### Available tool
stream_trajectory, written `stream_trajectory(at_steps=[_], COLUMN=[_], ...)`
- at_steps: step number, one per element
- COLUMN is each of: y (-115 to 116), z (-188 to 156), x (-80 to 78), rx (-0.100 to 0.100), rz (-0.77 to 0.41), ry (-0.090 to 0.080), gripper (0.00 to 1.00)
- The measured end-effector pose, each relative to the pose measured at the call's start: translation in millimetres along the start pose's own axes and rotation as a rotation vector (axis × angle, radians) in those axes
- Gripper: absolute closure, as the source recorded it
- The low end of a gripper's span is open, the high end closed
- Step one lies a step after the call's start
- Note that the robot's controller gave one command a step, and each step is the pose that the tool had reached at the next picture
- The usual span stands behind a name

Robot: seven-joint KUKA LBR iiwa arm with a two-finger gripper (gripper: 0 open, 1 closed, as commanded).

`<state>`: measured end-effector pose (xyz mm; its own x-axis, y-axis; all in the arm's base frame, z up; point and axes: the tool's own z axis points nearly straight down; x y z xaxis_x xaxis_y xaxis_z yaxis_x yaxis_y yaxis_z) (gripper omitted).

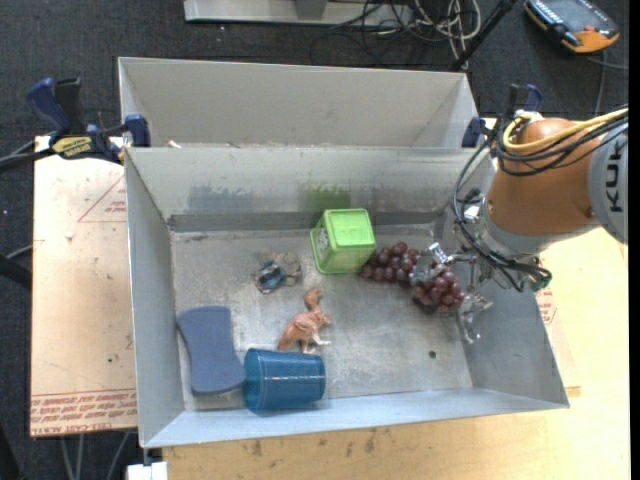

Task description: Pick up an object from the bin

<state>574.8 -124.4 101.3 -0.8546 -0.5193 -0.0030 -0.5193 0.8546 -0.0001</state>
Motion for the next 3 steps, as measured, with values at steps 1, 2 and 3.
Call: stream_trajectory(at_steps=[1, 2, 3], y=[-35.5, -35.6, -32.8], z=[5.4, 5.4, -47.5], x=[-49.1, -49.1, -48.0], rx=[-0.009, -0.009, -0.004], rz=[0.076, 0.077, 0.025], ry=[-0.003, -0.003, 0.004], gripper=[1.0, 1.0, 1.0])
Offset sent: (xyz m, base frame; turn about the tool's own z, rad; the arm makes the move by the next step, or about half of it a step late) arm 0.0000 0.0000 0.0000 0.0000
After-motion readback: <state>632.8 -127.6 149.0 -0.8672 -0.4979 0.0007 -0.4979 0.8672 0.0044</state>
